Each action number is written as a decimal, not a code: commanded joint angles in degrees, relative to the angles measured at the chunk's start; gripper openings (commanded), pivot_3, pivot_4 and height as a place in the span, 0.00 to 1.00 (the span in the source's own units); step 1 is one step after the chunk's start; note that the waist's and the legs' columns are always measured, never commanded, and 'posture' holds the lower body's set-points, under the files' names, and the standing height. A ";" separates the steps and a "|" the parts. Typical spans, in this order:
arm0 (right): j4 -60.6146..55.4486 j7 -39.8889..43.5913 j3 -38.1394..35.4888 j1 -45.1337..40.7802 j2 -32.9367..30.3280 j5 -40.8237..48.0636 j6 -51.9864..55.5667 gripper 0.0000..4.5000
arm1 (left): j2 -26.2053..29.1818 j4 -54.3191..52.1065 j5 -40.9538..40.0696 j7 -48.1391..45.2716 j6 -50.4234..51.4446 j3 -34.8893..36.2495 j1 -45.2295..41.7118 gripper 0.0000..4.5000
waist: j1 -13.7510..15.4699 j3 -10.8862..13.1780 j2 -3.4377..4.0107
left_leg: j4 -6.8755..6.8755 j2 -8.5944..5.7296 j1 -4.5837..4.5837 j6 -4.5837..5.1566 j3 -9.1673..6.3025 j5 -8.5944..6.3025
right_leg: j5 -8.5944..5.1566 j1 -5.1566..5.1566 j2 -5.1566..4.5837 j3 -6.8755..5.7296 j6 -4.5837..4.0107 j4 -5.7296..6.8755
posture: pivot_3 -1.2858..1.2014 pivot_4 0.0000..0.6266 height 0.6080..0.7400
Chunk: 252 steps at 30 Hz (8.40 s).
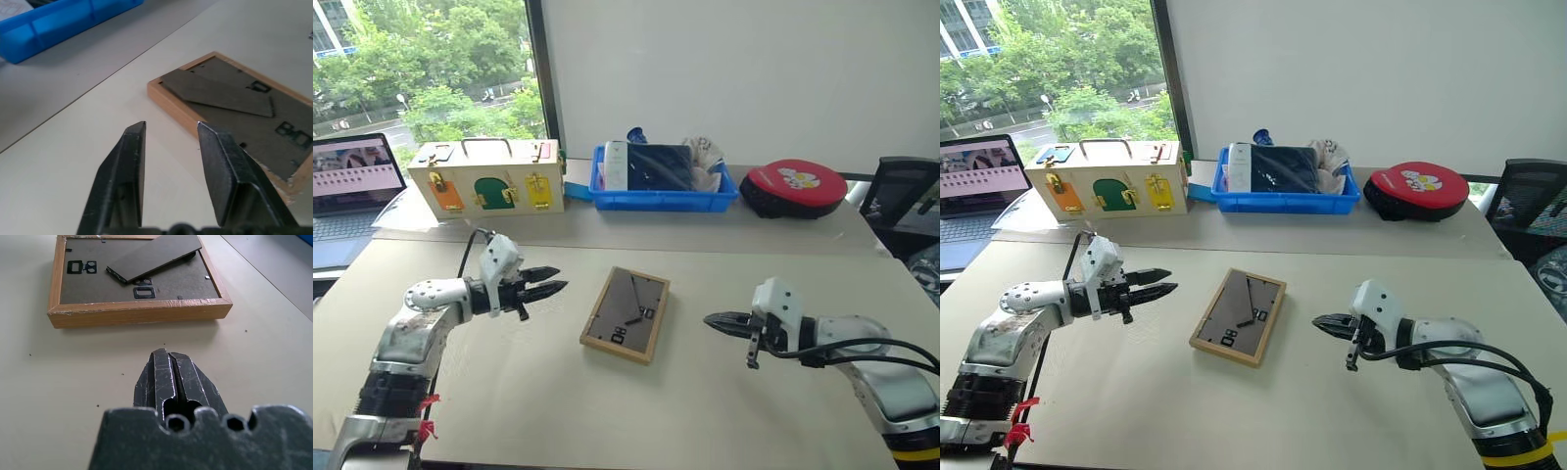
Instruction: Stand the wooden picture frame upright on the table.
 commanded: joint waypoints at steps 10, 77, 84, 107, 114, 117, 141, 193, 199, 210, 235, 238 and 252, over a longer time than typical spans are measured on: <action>18.61 -6.17 12.95 -15.34 11.58 -12.52 -3.54 0.00 | -10.93 -1.23 10.30 9.65 3.59 -10.48 0.53 0.01 | 0.00 0.00 0.01 | 0.04 -0.02 -0.04 -0.01 -0.03 0.01 | 0.06 -0.04 0.00 0.00 0.01 0.09 | 0.52 0.24 0.73; 15.39 0.03 18.49 -14.79 10.76 -17.16 3.92 0.00 | -5.59 -20.34 0.68 4.49 17.67 -10.50 10.03 0.01 | -1.66 -0.24 -0.14 | -0.02 -0.01 0.26 0.00 -0.14 0.21 | 0.12 0.17 0.00 -0.09 0.08 0.12 | 0.52 0.24 0.73; 12.42 1.86 12.79 -11.37 5.04 -13.90 6.43 0.00 | 1.90 -15.51 1.01 1.85 14.57 -4.47 12.31 0.01 | -1.19 -0.24 -0.14 | -0.07 -0.02 0.21 -0.01 -0.14 0.20 | 0.09 0.13 -0.02 -0.10 0.04 0.09 | 0.52 0.24 0.73; -0.69 12.30 -1.65 -11.27 -2.27 17.84 27.74 0.86 | 2.14 -19.69 -31.67 10.22 58.17 14.76 5.46 0.66 | -1.83 0.02 -0.16 | -0.11 -0.02 -0.04 0.04 -0.25 0.17 | -0.04 -0.02 -0.03 -0.22 0.20 0.05 | 0.52 0.24 0.73; 1.26 12.52 -0.31 -11.31 -4.63 15.91 24.73 1.00 | -4.16 -19.92 -40.07 17.56 71.01 22.69 3.18 0.98 | -1.40 0.07 -0.21 | -0.08 -0.08 -0.10 0.04 -0.30 0.17 | 0.05 -0.02 -0.10 -0.31 0.01 0.02 | 0.52 0.24 0.73; 4.02 10.77 1.70 -11.63 -4.30 10.21 17.93 1.00 | -8.76 -19.00 -40.43 23.39 72.90 24.23 2.08 0.98 | -1.50 0.07 -0.21 | -0.05 -0.11 -0.09 0.04 -0.36 0.17 | 0.05 0.01 -0.13 -0.38 0.02 0.02 | 0.52 0.24 0.73; 22.49 10.55 12.43 -17.25 3.06 -9.98 -10.48 0.01 | -15.18 -7.08 -58.83 55.32 73.04 20.36 0.11 1.00 | -1.30 0.06 -0.21 | -0.06 -0.20 -0.08 -0.06 -0.49 0.23 | 0.10 0.08 -0.17 -0.44 -0.03 0.07 | 0.52 0.24 0.73; 11.07 10.24 -4.81 -17.65 3.53 11.66 17.19 0.16 | -22.57 2.01 -85.46 61.16 60.14 18.52 -3.85 0.26 | 0.13 0.02 -0.14 | -0.09 -0.31 -0.22 -0.14 -0.67 0.28 | 0.12 0.10 -0.24 -0.58 0.00 0.02 | 0.52 0.24 0.73; 4.30 9.24 -7.61 -23.56 1.31 23.45 31.78 0.62 | -20.39 0.82 -86.16 61.30 56.69 14.08 -2.98 0.26 | -0.18 0.03 -0.12 | -0.13 -0.31 -0.20 -0.14 -0.69 0.28 | 0.12 0.08 -0.21 -0.58 -0.01 0.02 | 0.52 0.24 0.73; 6.61 0.49 0.02 -29.75 9.37 24.34 35.09 1.00 | -17.57 -4.81 -81.06 57.01 57.53 4.60 -4.01 0.26 | -0.01 0.03 -0.13 | -0.09 -0.31 -0.38 -0.13 -0.72 0.28 | 0.12 -0.03 -0.22 -0.63 0.00 -0.02 | 0.52 0.24 0.73; 18.32 7.88 6.18 -32.53 5.14 13.08 26.70 1.00 | -15.59 -7.23 -75.46 50.07 56.27 1.62 -4.14 0.26 | -0.06 0.05 -0.11 | -0.12 -0.32 -0.54 -0.13 -0.75 0.28 | 0.12 -0.17 -0.22 -0.67 -0.01 -0.06 | 0.52 0.24 0.73; 14.68 8.90 7.06 -31.07 5.57 15.05 28.49 1.00 | -15.69 -6.97 -75.00 49.74 56.28 1.63 -4.52 0.26 | 0.01 0.05 -0.11 | -0.12 -0.32 -0.54 -0.13 -0.75 0.28 | 0.12 -0.17 -0.22 -0.67 -0.01 -0.06 | 0.52 0.24 0.73; 4.89 12.64 2.81 -26.24 5.19 22.91 28.76 1.00 | -16.01 -6.16 -73.86 48.53 56.35 1.79 -5.11 0.26 | 0.01 0.06 -0.10 | -0.09 -0.32 -0.57 -0.13 -0.80 0.28 | 0.12 -0.15 -0.22 -0.73 -0.01 -0.07 | 0.52 0.24 0.73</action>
